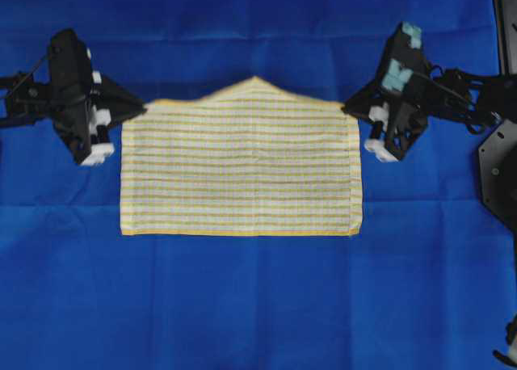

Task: Fold the yellow towel.
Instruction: 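Fold the far edge toward the near edge with both grippers, release, then grasp the folded strip's top corners with both grippers, then lift the strip and swing it so the right gripper moves up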

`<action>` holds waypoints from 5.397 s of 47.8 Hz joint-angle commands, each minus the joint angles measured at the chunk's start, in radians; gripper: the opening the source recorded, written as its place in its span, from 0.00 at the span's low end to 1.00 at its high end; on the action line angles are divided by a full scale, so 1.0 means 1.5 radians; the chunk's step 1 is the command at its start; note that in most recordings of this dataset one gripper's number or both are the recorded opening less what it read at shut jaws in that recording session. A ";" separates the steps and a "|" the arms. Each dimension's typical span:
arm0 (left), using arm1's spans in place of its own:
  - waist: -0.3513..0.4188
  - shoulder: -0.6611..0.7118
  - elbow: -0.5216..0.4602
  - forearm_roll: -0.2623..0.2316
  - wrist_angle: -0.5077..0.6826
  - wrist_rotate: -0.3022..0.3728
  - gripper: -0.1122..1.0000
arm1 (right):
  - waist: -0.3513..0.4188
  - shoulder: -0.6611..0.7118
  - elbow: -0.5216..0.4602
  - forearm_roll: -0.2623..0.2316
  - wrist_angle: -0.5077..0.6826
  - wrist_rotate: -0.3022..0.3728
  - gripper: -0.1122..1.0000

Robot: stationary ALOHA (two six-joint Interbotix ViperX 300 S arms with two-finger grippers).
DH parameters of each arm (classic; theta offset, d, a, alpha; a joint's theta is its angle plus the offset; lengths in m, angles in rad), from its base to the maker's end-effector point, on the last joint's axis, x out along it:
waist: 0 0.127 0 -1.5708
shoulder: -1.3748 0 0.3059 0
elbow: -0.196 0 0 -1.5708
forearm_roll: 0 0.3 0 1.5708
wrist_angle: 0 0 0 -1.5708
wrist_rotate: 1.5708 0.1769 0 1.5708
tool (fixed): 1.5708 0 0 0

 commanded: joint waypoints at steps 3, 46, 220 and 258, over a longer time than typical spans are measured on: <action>-0.059 -0.034 0.005 -0.002 0.001 -0.016 0.14 | 0.040 -0.044 0.009 0.028 0.004 0.001 0.14; -0.261 -0.051 0.017 -0.002 0.053 -0.093 0.14 | 0.268 -0.012 0.009 0.144 -0.013 0.000 0.14; -0.066 -0.184 -0.199 0.003 0.505 -0.007 0.12 | 0.062 -0.185 -0.091 -0.003 0.222 -0.031 0.14; -0.213 -0.054 -0.270 0.002 0.280 -0.049 0.12 | -0.192 0.035 -0.256 -0.027 0.104 -0.034 0.14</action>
